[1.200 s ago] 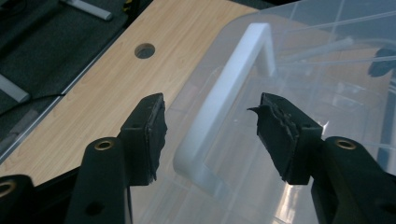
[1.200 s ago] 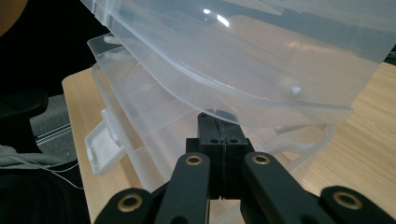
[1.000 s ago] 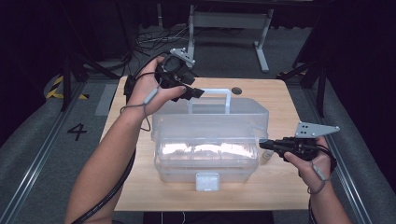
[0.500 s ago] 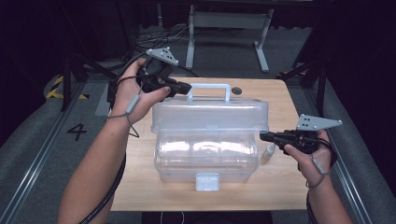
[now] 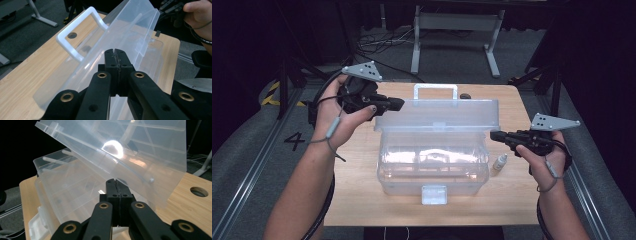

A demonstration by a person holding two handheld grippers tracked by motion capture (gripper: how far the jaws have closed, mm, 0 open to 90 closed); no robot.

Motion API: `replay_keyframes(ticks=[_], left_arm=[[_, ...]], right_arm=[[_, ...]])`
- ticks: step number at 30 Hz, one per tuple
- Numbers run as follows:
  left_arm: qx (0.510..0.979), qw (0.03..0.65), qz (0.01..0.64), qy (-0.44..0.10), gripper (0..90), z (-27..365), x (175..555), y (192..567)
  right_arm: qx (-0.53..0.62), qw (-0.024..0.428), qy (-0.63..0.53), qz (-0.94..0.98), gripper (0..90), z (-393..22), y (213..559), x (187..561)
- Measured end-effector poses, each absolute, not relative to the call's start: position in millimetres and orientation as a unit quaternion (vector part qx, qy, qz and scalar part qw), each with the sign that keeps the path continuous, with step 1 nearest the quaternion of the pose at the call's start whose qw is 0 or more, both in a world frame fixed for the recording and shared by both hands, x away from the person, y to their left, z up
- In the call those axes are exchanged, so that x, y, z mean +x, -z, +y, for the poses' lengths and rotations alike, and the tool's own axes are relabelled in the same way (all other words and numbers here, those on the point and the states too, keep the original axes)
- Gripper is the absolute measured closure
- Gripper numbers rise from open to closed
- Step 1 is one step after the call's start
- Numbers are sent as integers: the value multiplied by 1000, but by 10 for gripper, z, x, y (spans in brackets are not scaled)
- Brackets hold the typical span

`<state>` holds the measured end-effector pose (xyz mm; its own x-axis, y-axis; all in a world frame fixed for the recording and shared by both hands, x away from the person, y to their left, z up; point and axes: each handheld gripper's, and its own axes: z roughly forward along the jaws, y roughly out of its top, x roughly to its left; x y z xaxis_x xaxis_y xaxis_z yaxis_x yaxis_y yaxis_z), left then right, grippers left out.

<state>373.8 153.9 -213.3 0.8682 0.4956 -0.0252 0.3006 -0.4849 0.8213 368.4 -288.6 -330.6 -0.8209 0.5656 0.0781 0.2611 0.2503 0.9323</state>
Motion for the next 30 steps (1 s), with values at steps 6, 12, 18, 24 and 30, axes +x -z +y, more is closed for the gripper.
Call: replay_keyframes(ticks=[6, 12, 18, 24, 30], left_arm=[[843, 472, 232, -108, 898, 1653, 3614, 2216], [837, 484, 237, -102, 898, 1739, 3543, 2377], [830, 488, 251, -99, 898, 1815, 3510, 2545], [823, 489, 269, -102, 898, 1859, 3466, 2744], [823, 481, 284, -99, 897, 1852, 3507, 2944]], right_arm=[[270, 145, -555, 773, 900, -2868, 3277, 3731], [274, 147, -560, 768, 900, -2862, 3265, 3765], [275, 145, -565, 765, 900, -2867, 3254, 3795], [274, 145, -568, 763, 900, -2855, 3259, 3812], [279, 149, -572, 757, 900, -2851, 3252, 3826]])
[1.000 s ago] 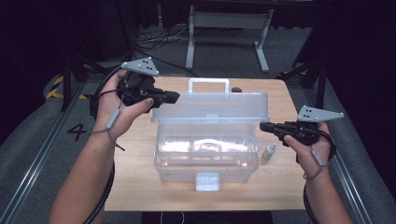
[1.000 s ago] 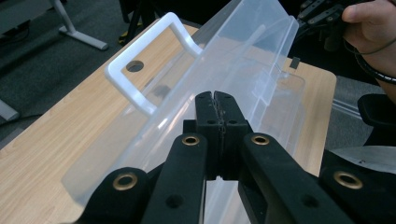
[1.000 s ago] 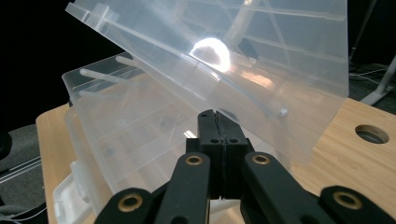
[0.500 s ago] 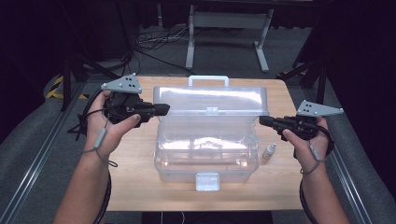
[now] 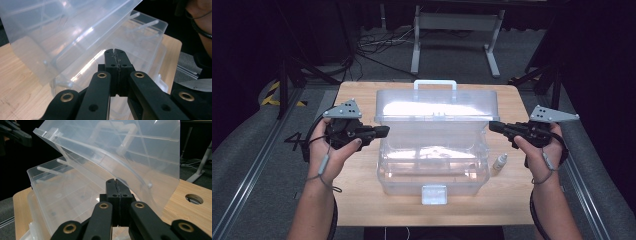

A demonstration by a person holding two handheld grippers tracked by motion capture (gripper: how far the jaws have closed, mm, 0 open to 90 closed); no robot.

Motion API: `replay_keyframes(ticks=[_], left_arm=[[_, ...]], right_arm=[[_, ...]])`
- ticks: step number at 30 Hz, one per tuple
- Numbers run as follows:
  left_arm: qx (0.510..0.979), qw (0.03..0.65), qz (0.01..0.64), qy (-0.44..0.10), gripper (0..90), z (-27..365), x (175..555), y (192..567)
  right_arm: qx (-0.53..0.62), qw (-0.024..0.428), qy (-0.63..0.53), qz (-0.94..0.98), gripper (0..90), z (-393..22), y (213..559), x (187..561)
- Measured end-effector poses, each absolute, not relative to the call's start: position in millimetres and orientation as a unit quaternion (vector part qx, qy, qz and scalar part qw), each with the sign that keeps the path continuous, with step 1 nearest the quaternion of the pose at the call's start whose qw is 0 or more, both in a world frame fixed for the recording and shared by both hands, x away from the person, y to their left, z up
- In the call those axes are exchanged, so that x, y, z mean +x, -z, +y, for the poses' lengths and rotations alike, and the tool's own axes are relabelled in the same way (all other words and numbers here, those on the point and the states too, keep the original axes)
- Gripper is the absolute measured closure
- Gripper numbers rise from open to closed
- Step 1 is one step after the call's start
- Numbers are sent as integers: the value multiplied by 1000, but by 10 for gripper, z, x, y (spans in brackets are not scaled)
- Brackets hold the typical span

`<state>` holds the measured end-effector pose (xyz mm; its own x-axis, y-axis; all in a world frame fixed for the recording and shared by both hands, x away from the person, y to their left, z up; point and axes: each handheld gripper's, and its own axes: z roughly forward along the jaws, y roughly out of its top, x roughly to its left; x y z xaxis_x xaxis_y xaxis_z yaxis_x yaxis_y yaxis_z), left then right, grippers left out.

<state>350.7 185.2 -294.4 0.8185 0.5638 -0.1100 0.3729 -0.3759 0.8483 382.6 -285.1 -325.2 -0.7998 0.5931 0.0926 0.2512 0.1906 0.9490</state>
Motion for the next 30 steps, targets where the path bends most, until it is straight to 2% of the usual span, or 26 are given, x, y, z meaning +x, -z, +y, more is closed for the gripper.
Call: replay_keyframes(ticks=[11, 30], left_arm=[[806, 475, 331, -120, 896, 1871, 3695, 3173], [792, 488, 342, -133, 894, 1878, 3795, 3240]], right_arm=[[278, 149, -576, 755, 900, -2851, 3273, 3812], [284, 153, -572, 754, 900, -2870, 3296, 3777]])
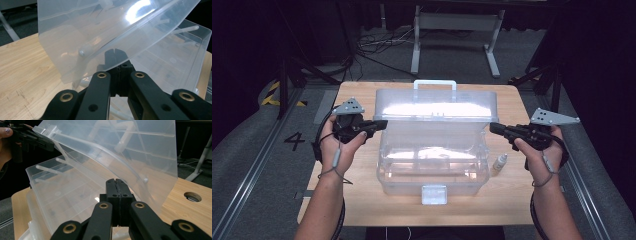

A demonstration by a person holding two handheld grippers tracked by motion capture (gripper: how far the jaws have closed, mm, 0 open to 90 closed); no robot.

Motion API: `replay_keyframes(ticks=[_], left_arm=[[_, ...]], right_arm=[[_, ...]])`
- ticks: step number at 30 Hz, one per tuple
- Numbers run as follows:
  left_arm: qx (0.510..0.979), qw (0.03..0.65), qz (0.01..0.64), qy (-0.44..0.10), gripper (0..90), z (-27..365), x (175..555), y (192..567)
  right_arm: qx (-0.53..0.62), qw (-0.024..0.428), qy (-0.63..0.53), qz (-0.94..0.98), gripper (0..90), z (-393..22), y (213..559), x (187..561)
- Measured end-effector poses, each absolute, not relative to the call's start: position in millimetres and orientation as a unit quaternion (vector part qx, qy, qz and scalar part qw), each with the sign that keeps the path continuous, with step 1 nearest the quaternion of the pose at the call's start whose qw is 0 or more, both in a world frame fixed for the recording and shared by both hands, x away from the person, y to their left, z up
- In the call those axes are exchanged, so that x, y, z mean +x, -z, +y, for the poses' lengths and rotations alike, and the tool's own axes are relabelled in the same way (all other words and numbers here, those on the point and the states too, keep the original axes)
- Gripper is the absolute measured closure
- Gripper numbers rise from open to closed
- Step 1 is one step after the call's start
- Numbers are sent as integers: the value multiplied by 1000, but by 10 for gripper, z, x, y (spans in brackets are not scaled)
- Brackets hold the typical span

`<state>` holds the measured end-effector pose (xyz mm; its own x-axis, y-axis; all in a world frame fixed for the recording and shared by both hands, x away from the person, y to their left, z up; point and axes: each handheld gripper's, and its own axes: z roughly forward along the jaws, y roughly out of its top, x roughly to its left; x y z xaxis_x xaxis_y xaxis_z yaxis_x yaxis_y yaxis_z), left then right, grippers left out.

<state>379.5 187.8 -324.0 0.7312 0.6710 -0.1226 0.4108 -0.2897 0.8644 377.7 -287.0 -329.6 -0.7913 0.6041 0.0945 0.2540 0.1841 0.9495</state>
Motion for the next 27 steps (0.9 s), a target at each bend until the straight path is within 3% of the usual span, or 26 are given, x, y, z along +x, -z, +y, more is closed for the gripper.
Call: replay_keyframes(ticks=[10, 14, 24, 27], left_arm=[[794, 485, 340, -135, 894, 1875, 3816, 3222], [796, 483, 339, -136, 894, 1875, 3832, 3210], [797, 484, 336, -137, 894, 1874, 3876, 3186], [796, 485, 335, -136, 894, 1876, 3888, 3182]], right_arm=[[281, 165, -563, 760, 899, -2881, 3263, 3700], [288, 173, -558, 759, 855, -2907, 3257, 3653], [326, 211, -542, 745, 655, -2928, 3236, 3566], [341, 245, -526, 740, 590, -2919, 3229, 3580]])
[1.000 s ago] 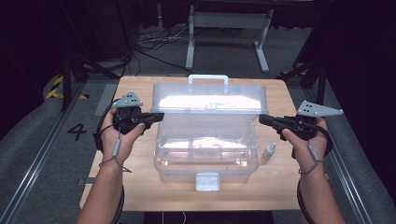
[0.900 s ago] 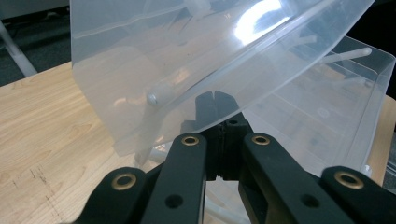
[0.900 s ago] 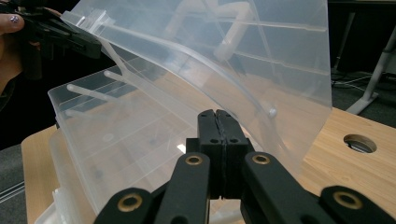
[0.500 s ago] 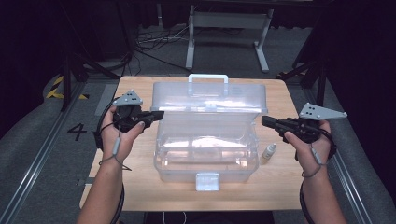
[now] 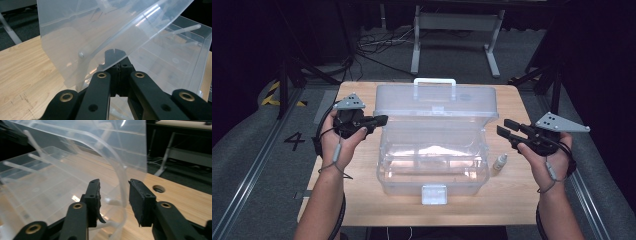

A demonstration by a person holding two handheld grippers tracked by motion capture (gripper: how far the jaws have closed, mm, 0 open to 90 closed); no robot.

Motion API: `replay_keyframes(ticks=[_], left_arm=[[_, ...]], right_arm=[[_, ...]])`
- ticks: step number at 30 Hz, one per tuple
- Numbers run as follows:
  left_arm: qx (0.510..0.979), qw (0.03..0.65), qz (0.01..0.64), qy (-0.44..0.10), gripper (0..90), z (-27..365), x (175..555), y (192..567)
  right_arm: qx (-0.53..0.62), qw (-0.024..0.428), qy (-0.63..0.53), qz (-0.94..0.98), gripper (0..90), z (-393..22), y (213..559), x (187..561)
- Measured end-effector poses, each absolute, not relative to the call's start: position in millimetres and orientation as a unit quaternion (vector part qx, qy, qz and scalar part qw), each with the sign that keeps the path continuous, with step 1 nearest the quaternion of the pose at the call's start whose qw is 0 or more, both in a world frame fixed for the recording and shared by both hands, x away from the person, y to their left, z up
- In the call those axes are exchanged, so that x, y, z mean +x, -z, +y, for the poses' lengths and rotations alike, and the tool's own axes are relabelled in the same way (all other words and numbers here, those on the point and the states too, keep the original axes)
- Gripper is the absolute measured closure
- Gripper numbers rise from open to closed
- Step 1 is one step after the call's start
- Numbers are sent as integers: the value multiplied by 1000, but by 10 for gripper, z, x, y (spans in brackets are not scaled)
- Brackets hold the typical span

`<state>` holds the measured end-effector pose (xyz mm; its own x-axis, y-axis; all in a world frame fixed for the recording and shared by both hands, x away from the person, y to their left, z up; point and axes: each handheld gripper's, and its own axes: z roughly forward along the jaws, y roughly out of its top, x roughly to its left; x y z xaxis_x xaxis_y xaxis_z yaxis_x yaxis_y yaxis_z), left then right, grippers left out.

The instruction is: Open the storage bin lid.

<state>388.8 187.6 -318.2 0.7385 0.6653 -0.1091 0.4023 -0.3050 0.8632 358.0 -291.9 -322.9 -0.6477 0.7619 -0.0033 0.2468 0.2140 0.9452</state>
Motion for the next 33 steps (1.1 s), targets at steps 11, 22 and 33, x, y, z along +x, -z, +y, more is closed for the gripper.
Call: replay_keyframes(ticks=[11, 22, 33], left_arm=[[796, 486, 333, -140, 892, 1870, 3927, 3170], [797, 487, 329, -138, 882, 1871, 3956, 3157], [798, 486, 327, -141, 876, 1864, 3955, 3153]], right_arm=[[360, 278, -507, 732, 456, -2791, 3227, 3747], [361, 305, -509, 719, 421, -2567, 3141, 3887], [385, 331, -509, 696, 423, -2406, 3180, 4046]])
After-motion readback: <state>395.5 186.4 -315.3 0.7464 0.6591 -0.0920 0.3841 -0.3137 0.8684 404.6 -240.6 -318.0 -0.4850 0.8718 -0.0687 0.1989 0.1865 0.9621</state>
